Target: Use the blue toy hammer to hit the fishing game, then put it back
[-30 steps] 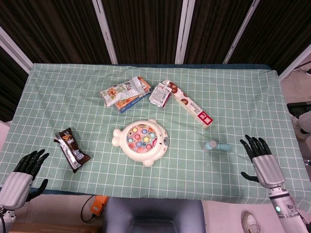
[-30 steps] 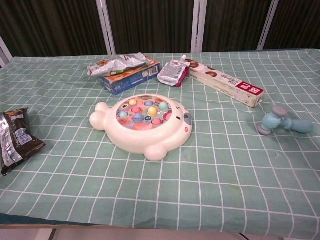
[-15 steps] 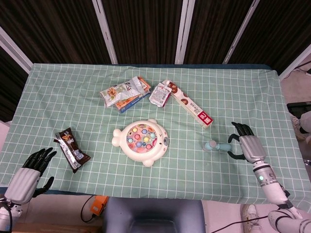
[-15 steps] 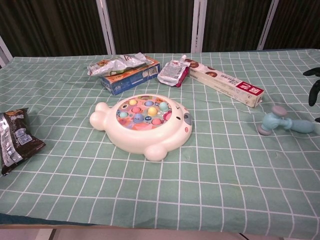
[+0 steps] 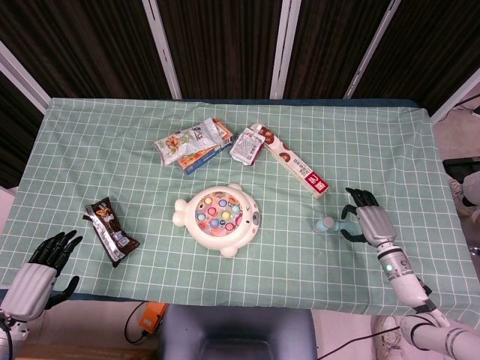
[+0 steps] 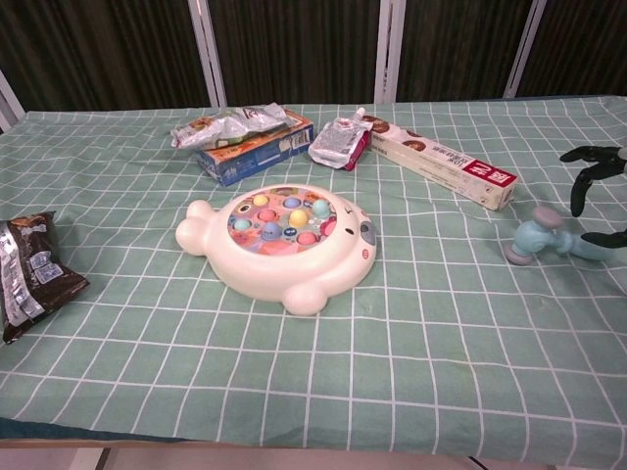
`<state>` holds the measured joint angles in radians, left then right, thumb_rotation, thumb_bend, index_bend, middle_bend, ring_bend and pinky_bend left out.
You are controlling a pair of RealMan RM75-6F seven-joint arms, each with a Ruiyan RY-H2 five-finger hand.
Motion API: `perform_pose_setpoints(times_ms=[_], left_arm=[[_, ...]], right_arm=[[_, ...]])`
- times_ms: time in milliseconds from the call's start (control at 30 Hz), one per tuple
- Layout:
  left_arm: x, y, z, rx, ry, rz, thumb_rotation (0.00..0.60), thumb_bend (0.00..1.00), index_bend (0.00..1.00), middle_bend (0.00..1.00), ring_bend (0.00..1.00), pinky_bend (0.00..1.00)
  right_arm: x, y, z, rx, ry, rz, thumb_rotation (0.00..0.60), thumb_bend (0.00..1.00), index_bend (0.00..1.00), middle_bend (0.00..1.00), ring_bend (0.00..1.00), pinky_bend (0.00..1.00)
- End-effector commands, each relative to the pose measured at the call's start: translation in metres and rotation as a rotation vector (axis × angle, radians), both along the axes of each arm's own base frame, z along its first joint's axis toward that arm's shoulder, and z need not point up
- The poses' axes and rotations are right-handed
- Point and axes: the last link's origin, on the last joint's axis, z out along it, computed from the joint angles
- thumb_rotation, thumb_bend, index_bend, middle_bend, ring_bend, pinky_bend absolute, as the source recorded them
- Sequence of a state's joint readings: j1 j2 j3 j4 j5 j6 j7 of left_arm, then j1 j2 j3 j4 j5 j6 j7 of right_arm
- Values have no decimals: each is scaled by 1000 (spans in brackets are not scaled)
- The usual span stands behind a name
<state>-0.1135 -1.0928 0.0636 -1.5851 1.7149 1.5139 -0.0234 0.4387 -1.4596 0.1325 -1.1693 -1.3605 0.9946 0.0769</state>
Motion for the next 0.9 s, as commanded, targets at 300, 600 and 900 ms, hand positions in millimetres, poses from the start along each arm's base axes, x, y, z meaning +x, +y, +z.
perform_pose_setpoints(times_ms=[300,600,900], left_arm=[[0,-2,1,0,-2,-6,600,394,0,32,25,128],[0,-3,1,1,-1,-5,600,394,0,32,24,128],[0,-3,2,1,-2,-6,600,416,0,32,25,128]], right_arm=[[10,-6,-15,12,11,-3,600,454,617,170,23,56],[8,-7,-20,22,20,-14,600,476,626,175,28,63],[10,-9,-23,25,12,-18,600,476,640,177,38,82]])
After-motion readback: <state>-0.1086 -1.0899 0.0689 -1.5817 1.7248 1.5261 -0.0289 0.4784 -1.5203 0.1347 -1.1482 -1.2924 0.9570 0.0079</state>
